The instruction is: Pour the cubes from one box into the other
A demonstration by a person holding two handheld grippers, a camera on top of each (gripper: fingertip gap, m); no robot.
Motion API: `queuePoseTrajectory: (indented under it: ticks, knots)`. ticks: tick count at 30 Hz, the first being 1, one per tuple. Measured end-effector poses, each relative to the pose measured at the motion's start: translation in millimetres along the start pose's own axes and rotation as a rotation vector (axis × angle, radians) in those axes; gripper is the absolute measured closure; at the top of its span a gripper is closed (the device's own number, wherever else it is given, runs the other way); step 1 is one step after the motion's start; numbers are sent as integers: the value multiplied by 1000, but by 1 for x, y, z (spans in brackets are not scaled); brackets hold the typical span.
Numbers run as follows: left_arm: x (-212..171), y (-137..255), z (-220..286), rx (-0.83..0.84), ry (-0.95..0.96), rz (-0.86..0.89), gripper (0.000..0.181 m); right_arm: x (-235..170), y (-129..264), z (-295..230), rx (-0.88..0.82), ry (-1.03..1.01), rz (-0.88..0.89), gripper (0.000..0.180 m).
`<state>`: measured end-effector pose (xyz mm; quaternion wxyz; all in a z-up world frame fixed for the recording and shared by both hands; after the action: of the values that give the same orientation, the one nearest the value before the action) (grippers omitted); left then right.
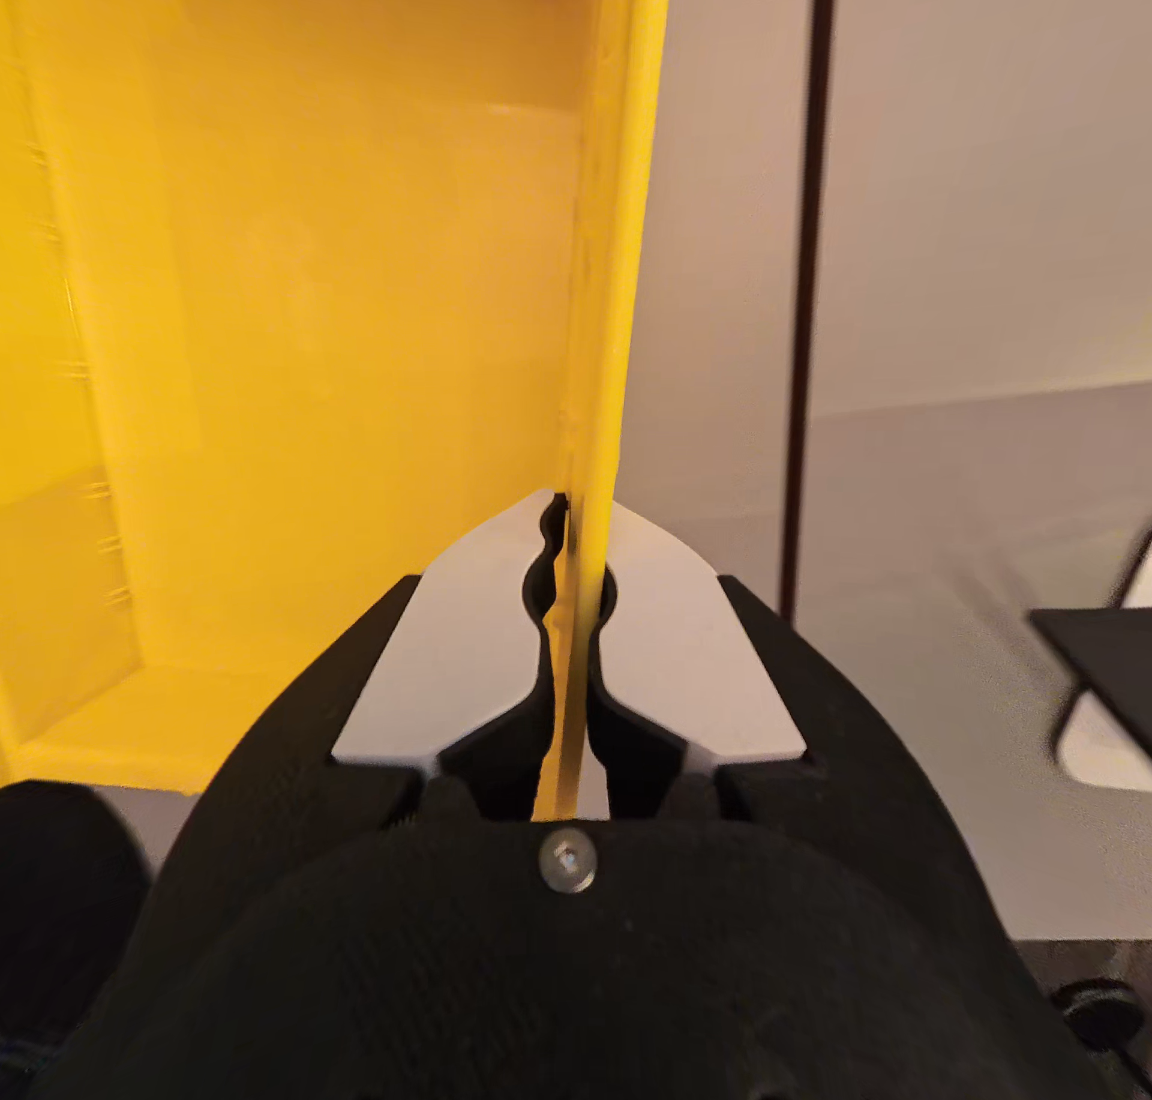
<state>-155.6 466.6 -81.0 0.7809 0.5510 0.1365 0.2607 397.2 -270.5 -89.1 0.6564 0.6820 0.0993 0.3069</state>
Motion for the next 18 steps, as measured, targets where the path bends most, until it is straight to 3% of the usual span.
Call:
queuePoseTrajectory:
  ticks: [11,18]
  knots:
    - [2,2,-10,123,-76,26,172,6,7,-156,20,163,-11,173]
    - [2,2,-9,95,-53,46,172,-8,9,-221,218,162,-77,171]
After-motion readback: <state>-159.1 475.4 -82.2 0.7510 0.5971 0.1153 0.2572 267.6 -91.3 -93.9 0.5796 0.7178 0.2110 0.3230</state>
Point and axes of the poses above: each gripper's, where its closed fingertips meet, y back along the fingers, x out of its top, z = x × y across the jaws, the point moved 2 cm from there along y, back along the fingers, and after that the axes turned 5 degrees about -x, right-handed, at the moved point
